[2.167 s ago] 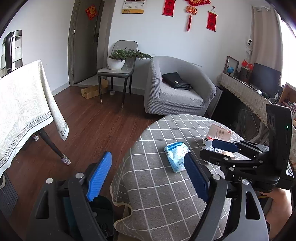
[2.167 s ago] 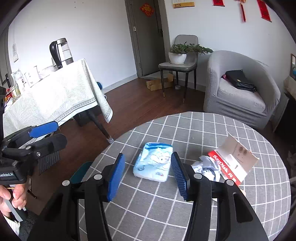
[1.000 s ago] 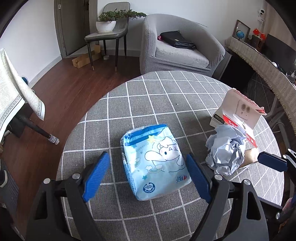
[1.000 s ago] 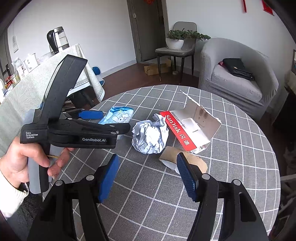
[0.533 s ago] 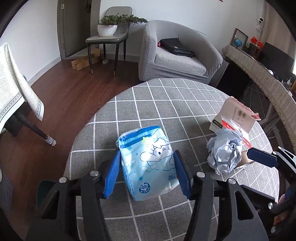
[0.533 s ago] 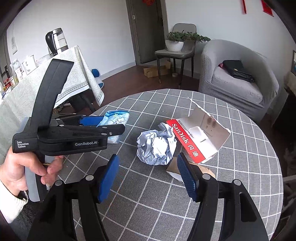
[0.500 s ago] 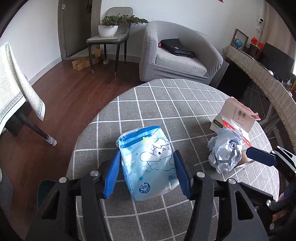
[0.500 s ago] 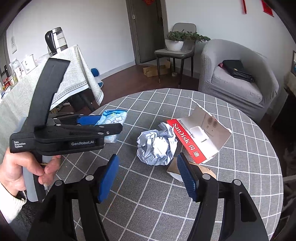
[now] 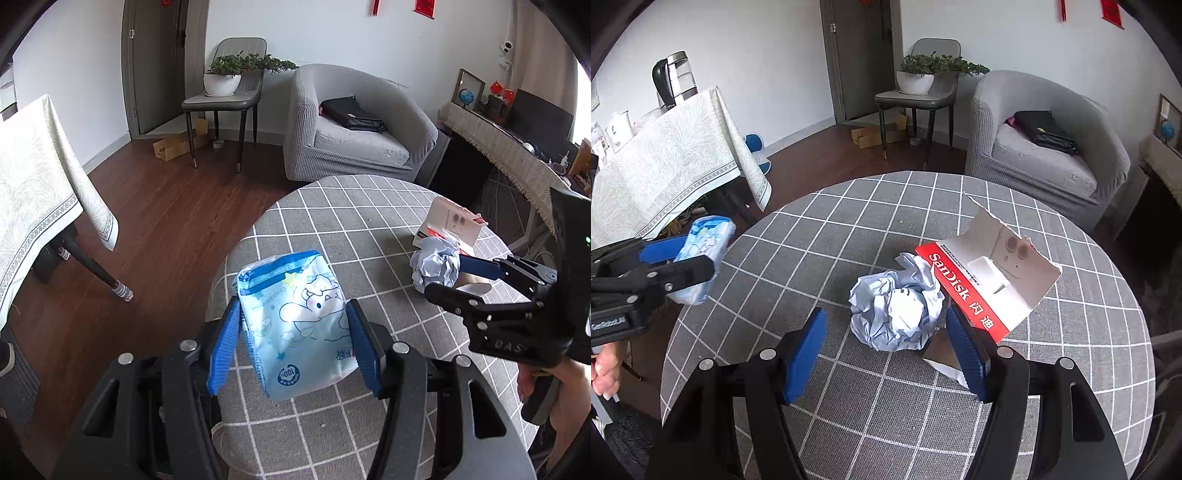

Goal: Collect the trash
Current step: 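Grasp the crumpled white paper with the right tool while the left tool lifts the wipes pack, then drop the wipes pack into the bin with the left tool while the right tool carries the paper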

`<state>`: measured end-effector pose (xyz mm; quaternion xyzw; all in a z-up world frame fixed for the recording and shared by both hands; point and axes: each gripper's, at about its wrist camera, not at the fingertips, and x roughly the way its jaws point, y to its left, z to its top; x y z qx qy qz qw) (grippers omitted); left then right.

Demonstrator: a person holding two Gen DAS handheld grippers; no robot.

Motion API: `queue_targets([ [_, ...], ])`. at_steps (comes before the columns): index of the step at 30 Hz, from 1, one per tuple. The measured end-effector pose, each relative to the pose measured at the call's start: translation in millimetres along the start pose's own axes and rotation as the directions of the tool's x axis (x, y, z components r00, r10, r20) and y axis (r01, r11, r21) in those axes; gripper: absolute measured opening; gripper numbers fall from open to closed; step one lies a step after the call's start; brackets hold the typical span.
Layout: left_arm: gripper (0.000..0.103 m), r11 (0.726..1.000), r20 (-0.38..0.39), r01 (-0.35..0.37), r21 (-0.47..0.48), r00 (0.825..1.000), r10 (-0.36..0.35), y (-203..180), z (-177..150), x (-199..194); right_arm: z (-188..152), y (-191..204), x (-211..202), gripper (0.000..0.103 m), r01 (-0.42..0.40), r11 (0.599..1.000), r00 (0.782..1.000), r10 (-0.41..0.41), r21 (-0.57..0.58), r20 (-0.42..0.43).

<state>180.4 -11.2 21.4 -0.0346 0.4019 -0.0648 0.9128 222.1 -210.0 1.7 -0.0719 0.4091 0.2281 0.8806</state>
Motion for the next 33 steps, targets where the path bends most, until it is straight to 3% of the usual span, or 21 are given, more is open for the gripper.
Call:
queue_targets([
  [5, 0.059, 1.0, 0.009, -0.008, 0.007, 1.0, 0.008, 14, -18, -19, 4, 5, 16, 0.067, 0.061, 0.998, 0.998, -0.06, 0.006, -0.031],
  [7, 0.059, 1.0, 0.012, -0.007, 0.017, 1.0, 0.007, 19, -27, -25, 5, 10, 23, 0.053, 0.104, 0.994, 0.993, -0.104, -0.014, -0.049],
  [8, 0.059, 1.0, 0.013, -0.006, 0.019, 1.0, 0.006, 22, -30, -28, 6, 11, 24, 0.054, 0.112, 0.994, 0.993, -0.113, -0.012, -0.042],
  [13, 0.059, 1.0, 0.019, -0.005, 0.003, 1.0, 0.005, 43, -37, -37, 13, 16, 18, 0.053, 0.102, 0.994, 0.995, -0.102, 0.028, 0.0],
  [23, 0.059, 0.998, 0.036, -0.054, -0.013, 0.998, 0.054, 82, -41, -51, 30, 60, 23, 0.053, -0.12, 0.99, 0.992, 0.116, 0.078, 0.056],
  [33, 0.059, 0.994, 0.007, -0.097, -0.057, 0.995, 0.097, 128, -58, -49, 45, 119, 30, 0.053, -0.232, 0.973, 0.971, 0.232, 0.0, 0.057],
])
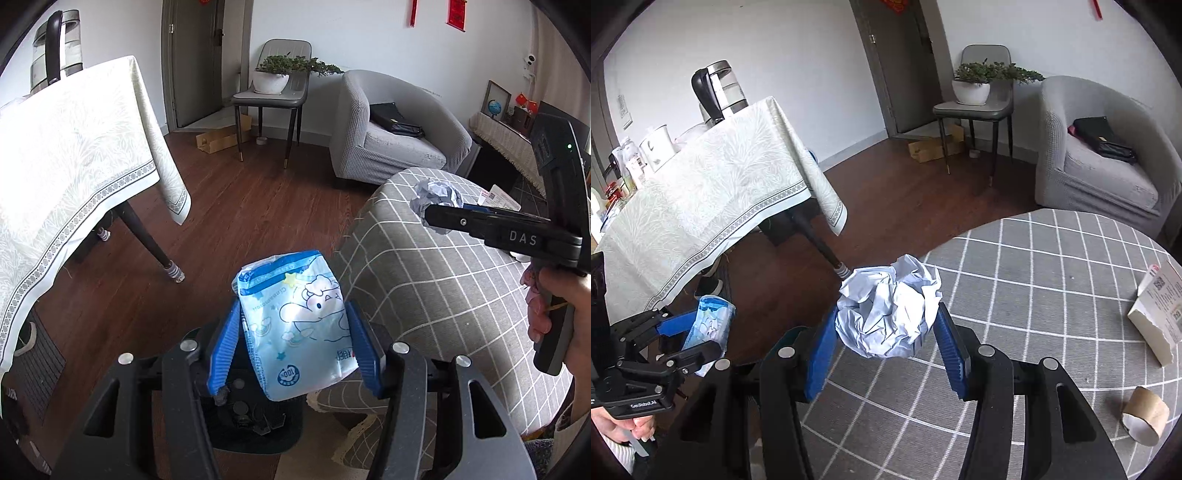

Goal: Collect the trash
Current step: 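Drop the wipes pack into the bin with the left tool while the right tool carries the paper, then lower the crumpled white paper into the bin and open the right tool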

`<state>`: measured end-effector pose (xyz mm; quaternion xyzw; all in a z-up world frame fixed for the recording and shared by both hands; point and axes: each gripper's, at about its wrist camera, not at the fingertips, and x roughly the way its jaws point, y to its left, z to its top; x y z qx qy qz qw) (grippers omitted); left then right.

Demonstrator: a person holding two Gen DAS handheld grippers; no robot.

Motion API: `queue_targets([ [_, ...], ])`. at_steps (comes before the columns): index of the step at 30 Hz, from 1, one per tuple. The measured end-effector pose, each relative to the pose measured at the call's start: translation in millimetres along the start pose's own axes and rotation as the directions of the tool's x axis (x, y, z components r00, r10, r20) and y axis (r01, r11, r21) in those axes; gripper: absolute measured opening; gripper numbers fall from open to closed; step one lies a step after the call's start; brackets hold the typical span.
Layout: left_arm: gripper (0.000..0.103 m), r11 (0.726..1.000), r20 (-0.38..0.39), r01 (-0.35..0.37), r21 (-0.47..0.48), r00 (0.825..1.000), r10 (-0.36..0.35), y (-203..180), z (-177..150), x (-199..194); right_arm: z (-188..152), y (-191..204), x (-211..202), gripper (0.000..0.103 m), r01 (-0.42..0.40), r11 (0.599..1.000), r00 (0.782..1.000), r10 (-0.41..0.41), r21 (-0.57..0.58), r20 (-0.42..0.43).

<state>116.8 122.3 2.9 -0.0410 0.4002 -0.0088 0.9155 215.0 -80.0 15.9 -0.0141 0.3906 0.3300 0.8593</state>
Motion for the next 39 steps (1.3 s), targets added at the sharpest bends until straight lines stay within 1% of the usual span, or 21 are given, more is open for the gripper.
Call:
queue_targets([
  [5, 0.059, 1.0, -0.043, -0.027, -0.007, 0.999, 0.027, 23, -14, 18, 7, 25, 9, 0.053, -0.056, 0.998, 0.998, 0.056, -0.026, 0.003],
  [8, 0.059, 0.999, -0.08, -0.019, -0.029, 0.997, 0.016, 37, -22, 32, 9, 42, 19, 0.053, -0.084, 0.995, 0.996, 0.083, -0.05, -0.014],
  [11, 0.059, 0.998, -0.113, -0.029, -0.047, 0.993, 0.024, 52, -32, 44, 9, 53, 29, 0.053, -0.098, 0.993, 0.995, 0.096, -0.072, -0.036],
  [13, 0.059, 0.997, -0.141, -0.049, -0.051, 0.989, 0.042, 62, -40, 53, 8, 62, 37, 0.053, -0.103, 0.991, 0.994, 0.099, -0.085, -0.049],
  [19, 0.059, 0.995, -0.213, -0.061, -0.083, 0.976, 0.042, 88, -60, 72, 11, 79, 54, 0.053, -0.127, 0.987, 0.99, 0.12, -0.095, -0.074],
  [22, 0.059, 0.992, -0.266, -0.074, -0.099, 0.963, 0.045, 99, -70, 84, 11, 88, 62, 0.053, -0.133, 0.986, 0.989, 0.124, -0.104, -0.085],
  [24, 0.059, 0.991, -0.285, -0.072, -0.111, 0.958, 0.038, 106, -76, 89, 10, 94, 68, 0.053, -0.139, 0.984, 0.987, 0.129, -0.109, -0.092],
  [28, 0.06, 0.991, -0.33, -0.098, -0.092, 0.942, 0.062, 116, -86, 100, 11, 107, 79, 0.053, -0.15, 0.982, 0.985, 0.137, -0.117, -0.106],
  [31, 0.063, 0.992, -0.379, -0.092, -0.083, 0.924, 0.054, 125, -94, 108, 10, 116, 87, 0.053, -0.158, 0.98, 0.983, 0.143, -0.124, -0.119],
  [32, 0.064, 0.992, -0.38, -0.095, -0.08, 0.923, 0.057, 127, -96, 107, 9, 119, 90, 0.053, -0.16, 0.979, 0.982, 0.145, -0.126, -0.123],
  [34, 0.068, 0.992, -0.38, -0.099, -0.076, 0.923, 0.063, 131, -99, 106, 10, 127, 96, 0.053, -0.164, 0.978, 0.98, 0.147, -0.129, -0.13],
  [39, 0.071, 0.99, -0.366, -0.099, -0.099, 0.929, 0.056, 145, -105, 97, 9, 146, 114, 0.053, -0.176, 0.976, 0.976, 0.156, -0.131, -0.151],
])
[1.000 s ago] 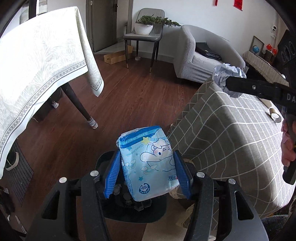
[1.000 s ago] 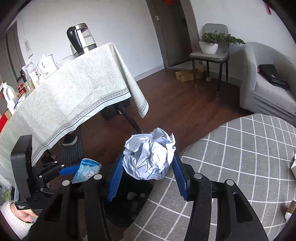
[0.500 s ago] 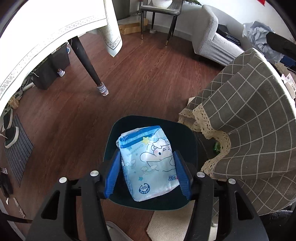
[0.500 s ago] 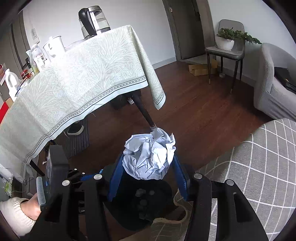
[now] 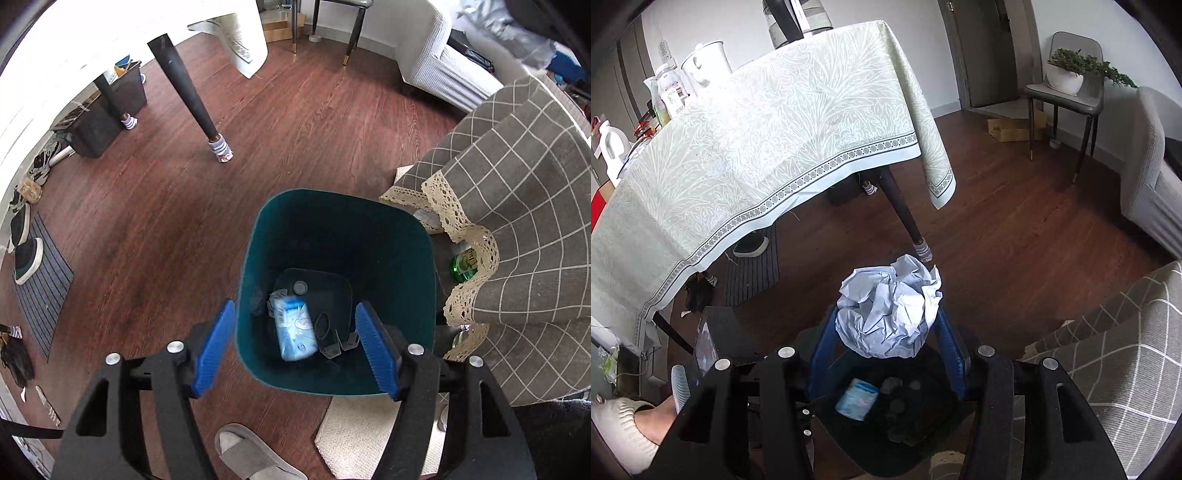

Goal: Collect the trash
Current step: 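Lower the crumpled white paper into the bin and open the right tool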

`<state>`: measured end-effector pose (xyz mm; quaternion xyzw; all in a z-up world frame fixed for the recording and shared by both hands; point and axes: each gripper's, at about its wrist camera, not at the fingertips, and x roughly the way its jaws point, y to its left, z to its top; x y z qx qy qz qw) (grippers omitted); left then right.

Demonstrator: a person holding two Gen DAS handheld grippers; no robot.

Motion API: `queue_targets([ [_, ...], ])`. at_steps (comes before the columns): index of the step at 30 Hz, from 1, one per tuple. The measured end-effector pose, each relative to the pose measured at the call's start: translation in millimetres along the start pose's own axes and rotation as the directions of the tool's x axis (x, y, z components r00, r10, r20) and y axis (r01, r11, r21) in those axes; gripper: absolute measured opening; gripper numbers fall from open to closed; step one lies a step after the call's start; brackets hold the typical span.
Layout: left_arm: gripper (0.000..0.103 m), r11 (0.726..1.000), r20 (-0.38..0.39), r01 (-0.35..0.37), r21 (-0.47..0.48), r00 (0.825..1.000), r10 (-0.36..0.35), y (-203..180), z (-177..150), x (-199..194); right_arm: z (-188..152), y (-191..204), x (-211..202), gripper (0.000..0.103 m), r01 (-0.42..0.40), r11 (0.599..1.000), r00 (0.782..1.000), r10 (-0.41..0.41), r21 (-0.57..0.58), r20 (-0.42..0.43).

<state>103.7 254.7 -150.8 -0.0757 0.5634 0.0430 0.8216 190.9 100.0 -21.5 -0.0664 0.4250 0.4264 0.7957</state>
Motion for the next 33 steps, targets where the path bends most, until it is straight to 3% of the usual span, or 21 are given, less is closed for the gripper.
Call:
queue_targets([
  [10, 0.072, 0.999, 0.058, -0.014, -0.044, 0.998, 0.017, 33, 0, -25, -8, 23, 57, 0.053, 0.003, 1.0, 0.995, -0.005, -0.017, -0.098],
  [21, 0.071, 0.997, 0.155, -0.015, -0.073, 0.988, 0.026, 55, 1, -65, -30, 36, 109, 0.053, 0.026, 0.998, 0.974, -0.038, -0.054, -0.221],
  [27, 0.064, 0.996, 0.208, 0.026, -0.084, 0.978, -0.008, 59, 7, -89, -52, 39, 132, 0.053, 0.032, 0.997, 0.951, -0.052, -0.071, -0.304],
  [33, 0.055, 0.997, 0.287, 0.058, -0.046, 0.957, -0.042, 46, 14, -116, -78, 47, 147, 0.053, 0.033, 0.993, 0.916, -0.077, -0.117, -0.393],
])
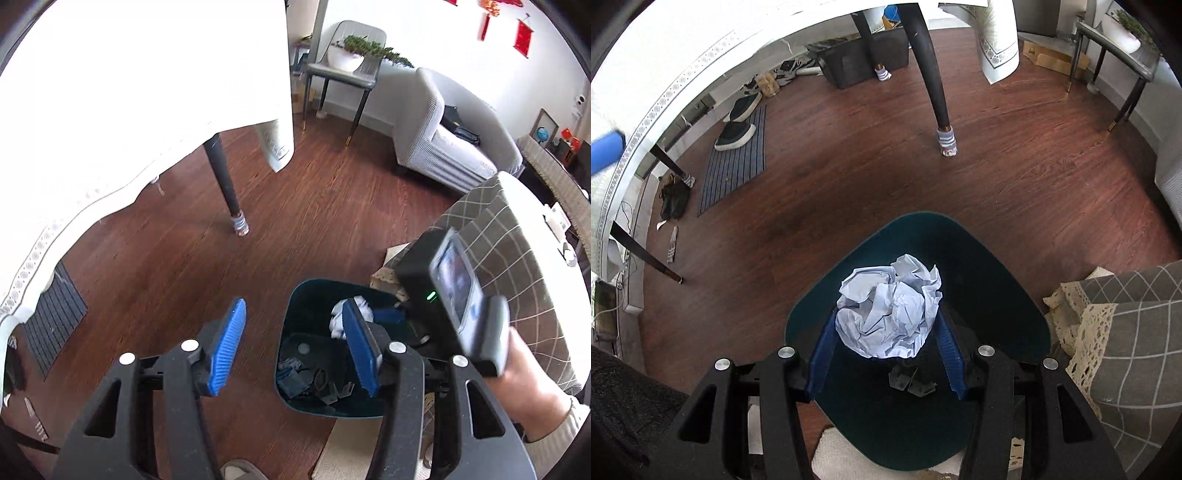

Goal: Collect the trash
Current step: 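Lower the crumpled white paper into the bin and open the right tool, then move both tools back toward the table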

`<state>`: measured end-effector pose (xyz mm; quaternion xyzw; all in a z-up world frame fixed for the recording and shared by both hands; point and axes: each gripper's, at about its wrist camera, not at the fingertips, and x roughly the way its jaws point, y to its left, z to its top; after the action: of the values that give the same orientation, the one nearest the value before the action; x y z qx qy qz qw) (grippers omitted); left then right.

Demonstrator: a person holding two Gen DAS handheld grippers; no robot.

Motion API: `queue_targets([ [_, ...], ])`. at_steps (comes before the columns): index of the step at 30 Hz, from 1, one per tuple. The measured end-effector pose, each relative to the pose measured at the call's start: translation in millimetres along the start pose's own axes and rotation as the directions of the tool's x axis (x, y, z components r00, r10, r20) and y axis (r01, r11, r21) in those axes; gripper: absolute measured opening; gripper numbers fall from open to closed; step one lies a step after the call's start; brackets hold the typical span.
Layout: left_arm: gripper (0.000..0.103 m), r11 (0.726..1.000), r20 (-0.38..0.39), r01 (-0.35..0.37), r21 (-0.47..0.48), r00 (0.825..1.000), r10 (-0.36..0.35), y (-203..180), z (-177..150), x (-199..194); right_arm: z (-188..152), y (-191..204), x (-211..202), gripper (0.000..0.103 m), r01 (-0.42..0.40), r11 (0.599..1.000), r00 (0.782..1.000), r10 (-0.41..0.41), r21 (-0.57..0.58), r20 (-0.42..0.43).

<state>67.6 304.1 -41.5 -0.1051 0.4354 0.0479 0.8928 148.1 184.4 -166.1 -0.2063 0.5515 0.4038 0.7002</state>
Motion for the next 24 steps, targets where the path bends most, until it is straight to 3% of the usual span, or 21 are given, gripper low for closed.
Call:
queue_targets([
  [6, 0.046, 0.999, 0.038, 0.039, 0.006, 0.998, -0.04, -13, 9, -10, -17, 13, 15, 0.054, 0.02, 0.998, 0.996, -0.025, -0.065, -0.088],
  [11, 0.042, 0.997, 0.104, 0.08, 0.007, 0.991, -0.08, -29, 22, -28, -29, 13, 14, 0.055, 0.046, 0.996, 0.993, -0.055, -0.082, -0.108],
  [13, 0.042, 0.996, 0.133, 0.085, 0.018, 0.987, -0.087, -37, 27, -36, -34, 10, 13, 0.064, 0.043, 0.996, 0.992, -0.052, -0.08, -0.115],
  [18, 0.042, 0.996, 0.19, 0.079, 0.038, 0.978, -0.084, -57, 40, -51, -40, 4, -2, 0.066, 0.034, 0.996, 0.995, -0.041, -0.079, -0.091],
  [24, 0.042, 0.995, 0.24, 0.069, 0.075, 0.967, -0.085, -84, 50, -60, -42, -6, -43, 0.066, -0.002, 0.998, 1.0, 0.002, -0.056, 0.01],
])
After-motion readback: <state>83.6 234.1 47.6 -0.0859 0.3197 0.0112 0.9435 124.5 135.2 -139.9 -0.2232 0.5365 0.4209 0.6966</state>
